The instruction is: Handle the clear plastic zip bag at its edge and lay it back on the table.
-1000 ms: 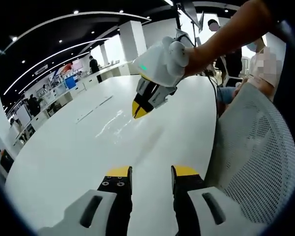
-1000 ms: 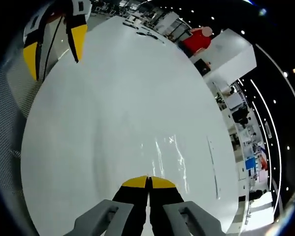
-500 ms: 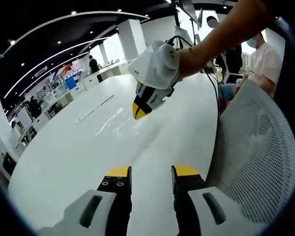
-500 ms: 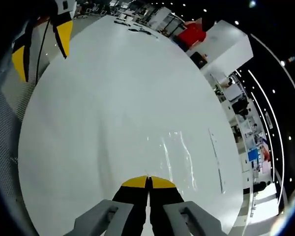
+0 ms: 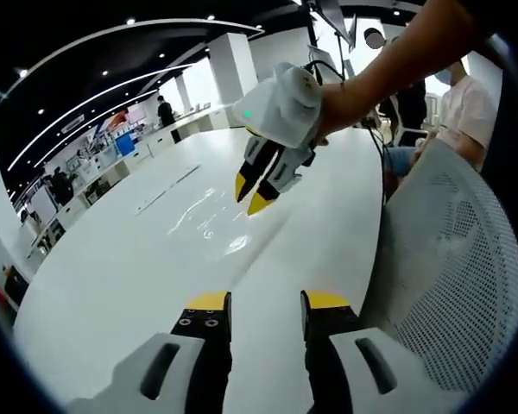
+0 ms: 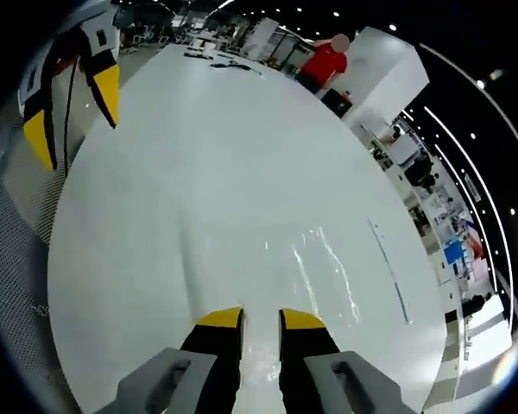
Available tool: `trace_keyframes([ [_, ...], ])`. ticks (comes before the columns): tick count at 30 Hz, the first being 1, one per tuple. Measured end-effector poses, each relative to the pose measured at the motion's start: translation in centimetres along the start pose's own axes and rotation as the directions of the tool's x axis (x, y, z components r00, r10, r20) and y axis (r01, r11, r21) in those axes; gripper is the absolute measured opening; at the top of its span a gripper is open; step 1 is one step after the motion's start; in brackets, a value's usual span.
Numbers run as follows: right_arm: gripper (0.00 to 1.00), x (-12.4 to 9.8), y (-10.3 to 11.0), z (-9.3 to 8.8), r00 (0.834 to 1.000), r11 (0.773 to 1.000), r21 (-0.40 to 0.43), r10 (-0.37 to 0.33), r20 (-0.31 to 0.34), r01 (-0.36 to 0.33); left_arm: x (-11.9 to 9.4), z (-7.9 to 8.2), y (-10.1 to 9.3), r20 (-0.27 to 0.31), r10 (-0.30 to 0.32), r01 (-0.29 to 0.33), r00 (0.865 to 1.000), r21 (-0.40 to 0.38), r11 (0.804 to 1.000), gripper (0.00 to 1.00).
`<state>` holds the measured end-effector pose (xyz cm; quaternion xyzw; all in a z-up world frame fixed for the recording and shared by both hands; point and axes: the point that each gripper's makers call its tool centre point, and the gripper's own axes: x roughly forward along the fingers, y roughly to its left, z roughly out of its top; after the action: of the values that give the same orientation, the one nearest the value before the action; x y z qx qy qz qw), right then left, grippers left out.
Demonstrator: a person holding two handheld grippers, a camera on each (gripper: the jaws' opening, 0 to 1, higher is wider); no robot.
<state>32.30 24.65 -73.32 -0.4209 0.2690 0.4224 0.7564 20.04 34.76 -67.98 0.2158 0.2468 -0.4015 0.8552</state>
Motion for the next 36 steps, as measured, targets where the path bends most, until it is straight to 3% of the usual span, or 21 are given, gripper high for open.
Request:
trace_keyframes([
  [5,0.24,-0.5,0.4,0.6,0.999,0.999,0.051,0.005,0.036,-0.006,0.1,0.0,0.1,0.0,0.003,-0.003,1.0,-0.017,1.0,0.32],
  [15,0.3,-1.6,0.6,0.9,0.997,0.994,0.104,0.013,0.07,-0.02,0.4,-0.6,0.0,-0.024,0.002,-0.002,1.0,-0.03,1.0,0.33],
  [20,0.33,-2.4,0.0,1.5,0.992,0.985,0.175,-0.026,0.123,0.005,0.5,-0.9,0.4,-0.032,0.011,-0.012,0.999,-0.058,0.998,0.34],
  [24,0.37,-2.9,0.0,1.4,0.989,0.983,0.185,-0.04,0.14,0.014,0.6,-1.0,0.4,-0.038,0.012,-0.014,0.999,-0.063,0.998,0.36],
  [29,0.44,-3.5,0.4,1.4,0.988,0.979,0.205,-0.048,0.15,0.016,0.6,-0.7,0.9,-0.043,0.04,-0.044,0.998,-0.1,0.994,0.47],
  [36,0.51,-4.8,0.3,1.3,0.982,0.969,0.245,-0.079,0.173,0.035,0.6,-0.4,1.6,-0.035,0.066,-0.071,0.997,-0.162,0.984,0.54],
])
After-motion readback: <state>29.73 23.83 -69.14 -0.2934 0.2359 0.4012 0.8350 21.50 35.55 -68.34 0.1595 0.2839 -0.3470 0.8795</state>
